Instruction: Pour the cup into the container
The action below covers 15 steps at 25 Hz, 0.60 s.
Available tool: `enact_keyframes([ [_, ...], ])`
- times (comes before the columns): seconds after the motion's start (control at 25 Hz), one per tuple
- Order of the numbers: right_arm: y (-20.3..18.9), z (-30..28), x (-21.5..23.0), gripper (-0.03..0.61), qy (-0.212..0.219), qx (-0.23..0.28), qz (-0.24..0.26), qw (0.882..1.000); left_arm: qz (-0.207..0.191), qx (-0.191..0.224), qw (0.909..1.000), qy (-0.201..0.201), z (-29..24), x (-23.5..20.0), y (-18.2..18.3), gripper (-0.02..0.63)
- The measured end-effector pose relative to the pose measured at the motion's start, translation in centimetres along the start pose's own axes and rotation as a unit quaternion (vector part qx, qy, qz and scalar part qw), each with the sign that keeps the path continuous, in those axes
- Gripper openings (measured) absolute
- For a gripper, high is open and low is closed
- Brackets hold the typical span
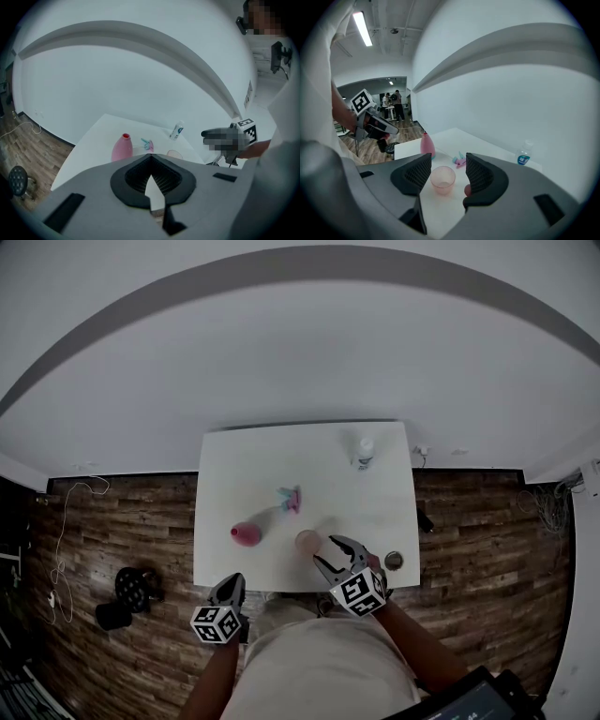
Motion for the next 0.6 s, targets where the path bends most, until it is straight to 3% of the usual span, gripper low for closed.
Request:
enact_keyframes([
  [0.12, 0.2, 0.9, 1.1, 0.238, -0.069, 0.019, 0.023, 0.997, -0.016, 0.007, 0.9998, 0.004, 0.3, 0.0, 0.1, 0.009],
  [0.4, 0.7, 2.0, 2.4, 0.238, -0.145, 0.047, 0.064, 0.986, -0.061, 0.031, 0.9975, 0.017, 0.0, 0.4, 1.5, 0.009],
  [0.6, 1.4, 2.5, 1.3, 0.238, -0.147, 0.072, 0.089, 0.983, -0.127, 0.069, 0.9889, 0.037, 0.7, 1.1, 3.2, 0.009],
])
Point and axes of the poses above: the fingertips, and each gripper's own axes: z backward along the fingers, x to its right, y out of its top, the point moved 3 cm from there along z, backward along the fingers, and after that the axes turned 7 degrees about x, right-handed, at the moved point
